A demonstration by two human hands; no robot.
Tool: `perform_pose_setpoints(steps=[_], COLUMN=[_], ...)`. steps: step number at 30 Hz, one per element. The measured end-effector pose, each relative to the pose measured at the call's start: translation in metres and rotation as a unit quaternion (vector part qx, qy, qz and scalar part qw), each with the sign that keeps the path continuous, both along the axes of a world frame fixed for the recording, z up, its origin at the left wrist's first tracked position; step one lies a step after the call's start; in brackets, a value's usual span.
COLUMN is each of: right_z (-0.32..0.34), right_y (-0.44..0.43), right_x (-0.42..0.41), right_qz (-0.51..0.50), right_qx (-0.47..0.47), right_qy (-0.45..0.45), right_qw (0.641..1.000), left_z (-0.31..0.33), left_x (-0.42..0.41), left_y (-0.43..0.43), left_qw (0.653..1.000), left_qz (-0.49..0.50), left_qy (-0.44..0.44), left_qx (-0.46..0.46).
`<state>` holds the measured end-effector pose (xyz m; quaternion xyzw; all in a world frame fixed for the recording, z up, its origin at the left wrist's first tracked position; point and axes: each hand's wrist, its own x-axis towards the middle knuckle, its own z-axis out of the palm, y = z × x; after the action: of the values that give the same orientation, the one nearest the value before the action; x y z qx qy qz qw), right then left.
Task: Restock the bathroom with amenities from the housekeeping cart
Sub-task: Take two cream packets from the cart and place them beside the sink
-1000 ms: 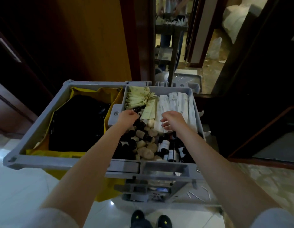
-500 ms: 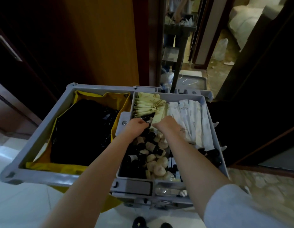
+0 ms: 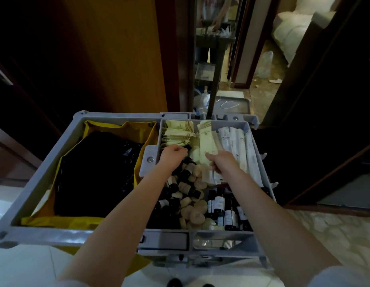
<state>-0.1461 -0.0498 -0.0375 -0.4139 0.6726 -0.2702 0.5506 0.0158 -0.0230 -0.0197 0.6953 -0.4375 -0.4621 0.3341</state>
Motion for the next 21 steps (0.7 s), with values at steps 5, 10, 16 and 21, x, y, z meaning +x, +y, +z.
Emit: perform_pose_setpoints(steps=[5,10,16,21], right_z=[0.008,0.016,0.012,0.014], right_y=[0.030,0.041,0.050,0.052], right_x=[-0.016,-0.015,-0.009,0.001], right_qz=[0.095,0.180,0.120,0.052], right_qx=[-0.090,-0.107,-0.056,-0.087], right_qy=[-0.004,0.026,-0.065,-0.073], right_qw=[0.991,0.978,0.989,0.992], left_z=[0.010,0.007,0.008,0.011], left_x=[-0.029,-0.036,-0.026,-0.010], left_y=[-0.002,0.001,0.008,0.015], left_qw=[0.995,0.989,0.986,0.990], left_qz=[0.026,0.058,0.073,0.113], left_qy=[0.095,0.132,0.147,0.074], left_qx=[-0.005,-0.017,-0.033,-0.047])
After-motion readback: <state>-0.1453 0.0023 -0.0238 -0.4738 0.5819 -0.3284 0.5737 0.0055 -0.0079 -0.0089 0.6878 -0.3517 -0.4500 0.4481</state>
